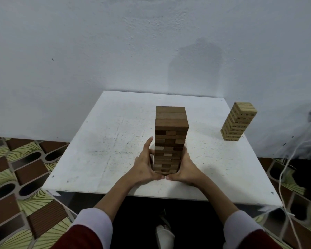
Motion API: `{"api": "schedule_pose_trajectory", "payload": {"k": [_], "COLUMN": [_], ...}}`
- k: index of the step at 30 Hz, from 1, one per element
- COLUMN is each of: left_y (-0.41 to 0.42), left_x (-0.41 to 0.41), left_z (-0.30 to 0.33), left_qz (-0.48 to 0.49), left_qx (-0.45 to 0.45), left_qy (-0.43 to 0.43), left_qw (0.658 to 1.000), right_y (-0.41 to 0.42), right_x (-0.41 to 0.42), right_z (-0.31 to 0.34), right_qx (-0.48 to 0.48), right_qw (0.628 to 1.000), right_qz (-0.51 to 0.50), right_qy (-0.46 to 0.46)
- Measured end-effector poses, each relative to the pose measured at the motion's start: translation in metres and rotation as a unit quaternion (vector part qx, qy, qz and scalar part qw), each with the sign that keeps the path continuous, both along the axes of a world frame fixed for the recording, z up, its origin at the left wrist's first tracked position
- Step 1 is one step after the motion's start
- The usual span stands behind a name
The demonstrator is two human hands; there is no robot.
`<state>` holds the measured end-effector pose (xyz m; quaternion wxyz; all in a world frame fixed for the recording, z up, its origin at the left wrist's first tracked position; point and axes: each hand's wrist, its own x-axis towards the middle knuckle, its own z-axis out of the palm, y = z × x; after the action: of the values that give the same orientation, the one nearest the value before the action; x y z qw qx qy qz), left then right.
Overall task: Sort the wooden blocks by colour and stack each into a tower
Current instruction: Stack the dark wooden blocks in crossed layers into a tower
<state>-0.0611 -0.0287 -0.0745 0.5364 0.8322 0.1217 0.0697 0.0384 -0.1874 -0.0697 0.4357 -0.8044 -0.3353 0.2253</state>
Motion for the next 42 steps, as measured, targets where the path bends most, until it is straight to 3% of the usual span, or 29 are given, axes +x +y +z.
{"api": "schedule_pose_trajectory", "payload": {"k": [7, 42], "left_y": [0.002, 0.0], "left_x": [0.002, -0.001], "left_z": [-0.004, 0.005], "left_qz": [0.006, -0.031], "left_qx": [0.0, -0.084], "left_qy": [0.026, -0.028], "left_qw": [1.0, 0.996], "right_y": [0.001, -0.001], "right_x": [0.004, 0.005], "right_z": [-0.005, 0.004], "right_qx": [0.005, 0.068], "right_qw": [1.0, 0.996], "right_qz": [0.0, 0.033], "right_qy": [0.004, 0.043]}}
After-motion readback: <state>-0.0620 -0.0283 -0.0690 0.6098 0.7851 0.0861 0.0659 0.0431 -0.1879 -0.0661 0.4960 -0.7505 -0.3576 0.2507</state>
